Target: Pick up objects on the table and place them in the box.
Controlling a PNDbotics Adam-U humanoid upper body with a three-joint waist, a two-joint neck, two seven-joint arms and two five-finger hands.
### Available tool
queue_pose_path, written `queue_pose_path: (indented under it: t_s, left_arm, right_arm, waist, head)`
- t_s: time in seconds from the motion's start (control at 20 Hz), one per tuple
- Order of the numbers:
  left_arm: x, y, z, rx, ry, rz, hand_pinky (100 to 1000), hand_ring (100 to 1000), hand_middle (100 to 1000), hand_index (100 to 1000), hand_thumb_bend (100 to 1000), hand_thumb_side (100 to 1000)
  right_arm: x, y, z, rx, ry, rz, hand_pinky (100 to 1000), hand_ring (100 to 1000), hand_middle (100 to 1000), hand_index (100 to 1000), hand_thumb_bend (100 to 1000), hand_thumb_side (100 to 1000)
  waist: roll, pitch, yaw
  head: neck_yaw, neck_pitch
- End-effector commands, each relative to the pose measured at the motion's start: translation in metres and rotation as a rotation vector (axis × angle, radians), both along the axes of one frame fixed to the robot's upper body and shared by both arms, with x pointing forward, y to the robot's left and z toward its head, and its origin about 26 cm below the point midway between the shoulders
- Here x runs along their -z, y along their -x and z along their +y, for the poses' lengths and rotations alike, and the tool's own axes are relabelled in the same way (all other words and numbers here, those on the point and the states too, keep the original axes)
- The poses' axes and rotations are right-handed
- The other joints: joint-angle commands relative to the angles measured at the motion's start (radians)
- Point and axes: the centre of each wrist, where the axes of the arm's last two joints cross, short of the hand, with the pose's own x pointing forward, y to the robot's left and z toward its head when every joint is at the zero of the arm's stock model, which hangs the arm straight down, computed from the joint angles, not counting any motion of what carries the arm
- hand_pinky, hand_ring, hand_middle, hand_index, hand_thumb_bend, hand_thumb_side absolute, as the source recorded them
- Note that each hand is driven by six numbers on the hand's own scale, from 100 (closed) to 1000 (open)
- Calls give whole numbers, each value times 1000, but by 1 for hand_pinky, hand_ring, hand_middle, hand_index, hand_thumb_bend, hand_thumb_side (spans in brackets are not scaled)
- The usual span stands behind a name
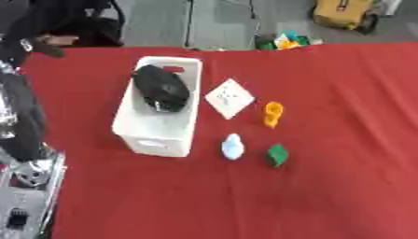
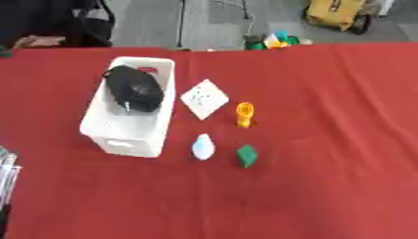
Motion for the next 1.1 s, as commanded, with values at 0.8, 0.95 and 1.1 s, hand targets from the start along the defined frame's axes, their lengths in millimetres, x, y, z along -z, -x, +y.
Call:
queue_pose_path:
  t_s: [0.8,0.95,1.1]
  left_arm:
    - [-6,3,2,3,-25,-12,455,813,810,917,118,1000]
    - [-5,3,3,5,-30,-6,455,813,810,917,118,1000]
    - [-6,3,5,0,-50,-3,455,813,809,917,117,1000]
  right_arm:
    - [-45,7,-30,114,379,-15,653,643,678,806,259,1000]
    - [-48,13,-42,143,495,7,653,643,678,806,259,1000]
    - [-43,15,-43,136,553,30,746,736,749,841,394,1000]
  waist:
    - [-37,-49,-5]
    - [-46,-57,-5]
    - [-65,-61,-14]
  head:
    - [-9,34]
    - [-13,41]
    - [-3,43]
